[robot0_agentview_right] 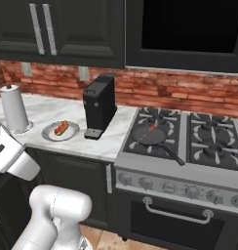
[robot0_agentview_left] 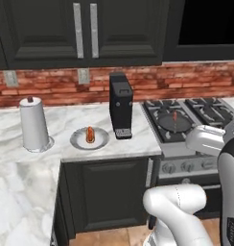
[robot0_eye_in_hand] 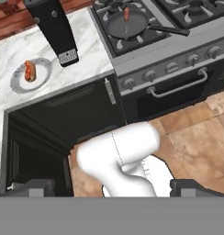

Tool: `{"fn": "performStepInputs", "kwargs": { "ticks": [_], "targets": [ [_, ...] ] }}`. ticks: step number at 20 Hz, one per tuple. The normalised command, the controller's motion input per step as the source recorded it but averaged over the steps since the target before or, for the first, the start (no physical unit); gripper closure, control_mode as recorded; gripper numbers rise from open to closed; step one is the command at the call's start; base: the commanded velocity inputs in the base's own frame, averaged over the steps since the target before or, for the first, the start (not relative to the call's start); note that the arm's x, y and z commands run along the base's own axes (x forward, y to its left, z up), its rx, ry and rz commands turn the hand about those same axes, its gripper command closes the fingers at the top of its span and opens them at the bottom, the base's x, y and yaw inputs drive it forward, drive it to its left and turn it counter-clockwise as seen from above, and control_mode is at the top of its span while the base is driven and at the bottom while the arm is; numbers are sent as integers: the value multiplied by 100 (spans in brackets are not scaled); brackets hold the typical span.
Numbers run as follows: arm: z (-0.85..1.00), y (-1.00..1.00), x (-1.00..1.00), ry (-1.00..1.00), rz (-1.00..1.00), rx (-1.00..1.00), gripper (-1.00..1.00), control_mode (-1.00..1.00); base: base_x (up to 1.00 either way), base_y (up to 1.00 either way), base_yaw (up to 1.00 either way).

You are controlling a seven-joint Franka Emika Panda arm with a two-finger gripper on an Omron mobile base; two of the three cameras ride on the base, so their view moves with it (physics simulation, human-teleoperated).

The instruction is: Place the cold items (cucumber and squash) from the fridge in one tupperware on the dining counter. Place the warm items (kebab skewer and hot dog) in the stove area in another tupperware.

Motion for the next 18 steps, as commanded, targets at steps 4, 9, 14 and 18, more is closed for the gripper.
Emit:
{"fn": "performStepInputs", "kwargs": {
  "ticks": [4,9,14,18],
  "targets": [
    [0,0,0,0,0,0,-100,100,41,0,0],
    [0,0,0,0,0,0,-100,100,43,-16,-3],
    [0,0,0,0,0,0,-100,100,45,-30,-10],
    [0,0,0,0,0,0,-100,100,41,-37,-20]
  ]
}}
